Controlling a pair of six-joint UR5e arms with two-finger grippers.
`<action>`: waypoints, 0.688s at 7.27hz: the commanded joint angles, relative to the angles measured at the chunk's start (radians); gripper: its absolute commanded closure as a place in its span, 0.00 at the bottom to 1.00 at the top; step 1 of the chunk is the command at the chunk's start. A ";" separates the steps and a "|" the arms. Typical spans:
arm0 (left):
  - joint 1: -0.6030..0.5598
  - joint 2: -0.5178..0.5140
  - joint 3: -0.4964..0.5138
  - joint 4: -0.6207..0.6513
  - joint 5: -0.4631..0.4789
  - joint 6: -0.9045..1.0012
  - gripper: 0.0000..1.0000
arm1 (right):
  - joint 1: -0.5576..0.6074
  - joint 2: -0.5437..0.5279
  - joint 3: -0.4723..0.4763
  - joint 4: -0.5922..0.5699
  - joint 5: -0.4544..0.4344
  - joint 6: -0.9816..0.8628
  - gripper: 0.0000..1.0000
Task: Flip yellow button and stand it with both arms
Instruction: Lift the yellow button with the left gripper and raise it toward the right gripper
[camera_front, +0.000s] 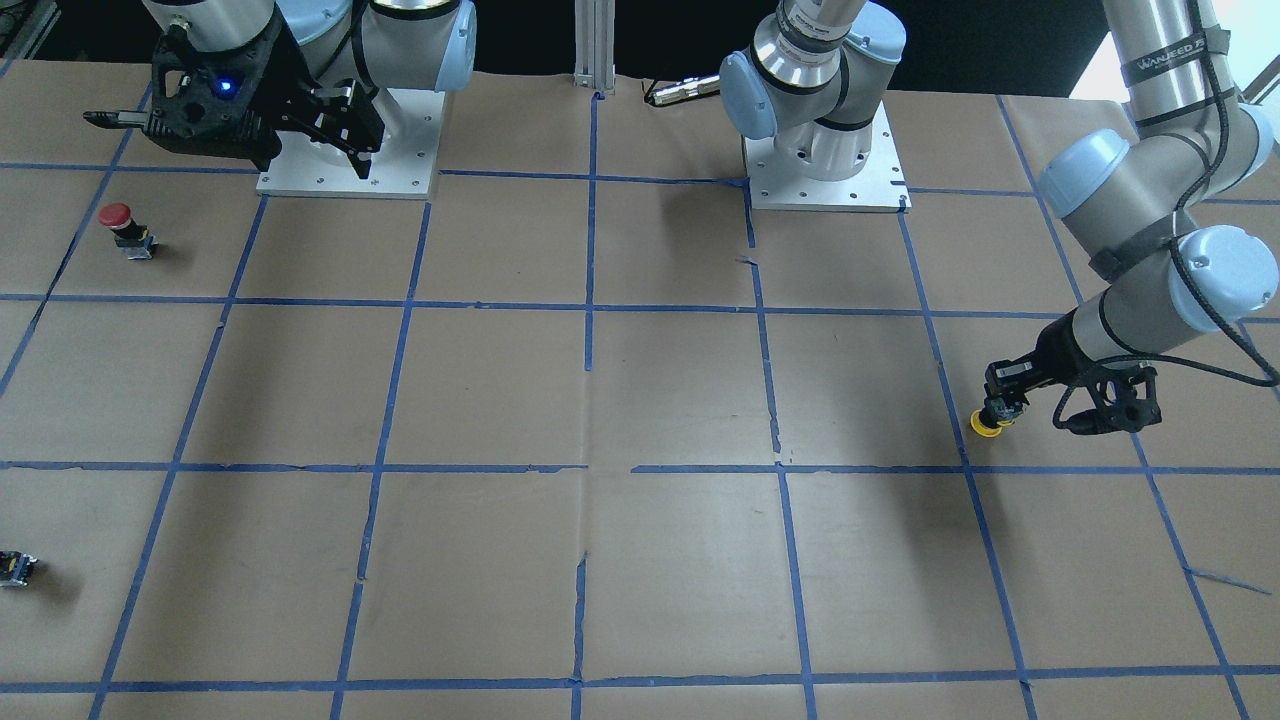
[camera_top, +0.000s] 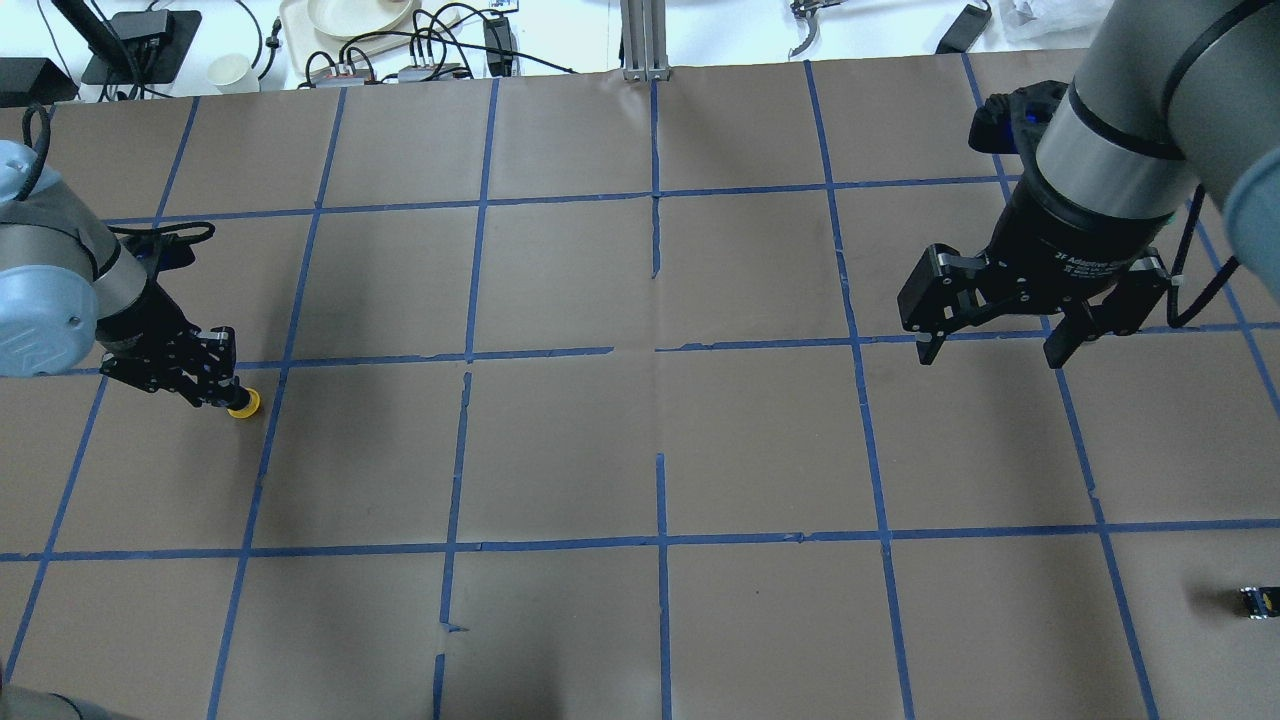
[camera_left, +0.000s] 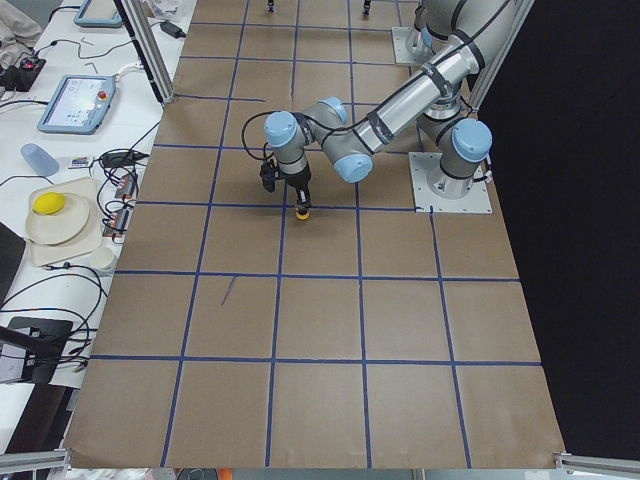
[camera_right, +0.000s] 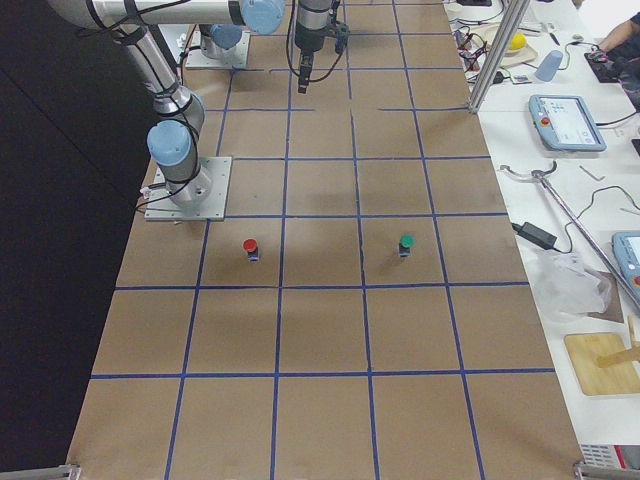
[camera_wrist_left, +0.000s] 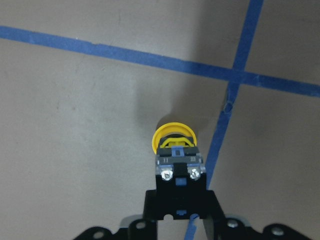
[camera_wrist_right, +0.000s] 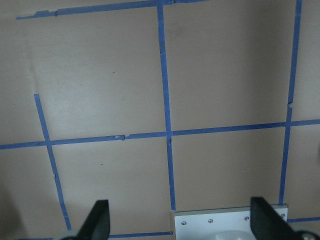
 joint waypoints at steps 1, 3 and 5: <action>-0.010 0.069 0.002 -0.122 -0.289 0.004 0.87 | -0.001 -0.004 0.005 -0.002 0.000 0.000 0.00; -0.054 0.083 -0.042 -0.131 -0.581 0.031 0.92 | -0.002 0.004 -0.009 -0.002 0.024 0.049 0.00; -0.123 0.083 -0.081 -0.131 -0.932 0.027 0.92 | -0.004 0.024 -0.032 -0.028 0.197 0.316 0.00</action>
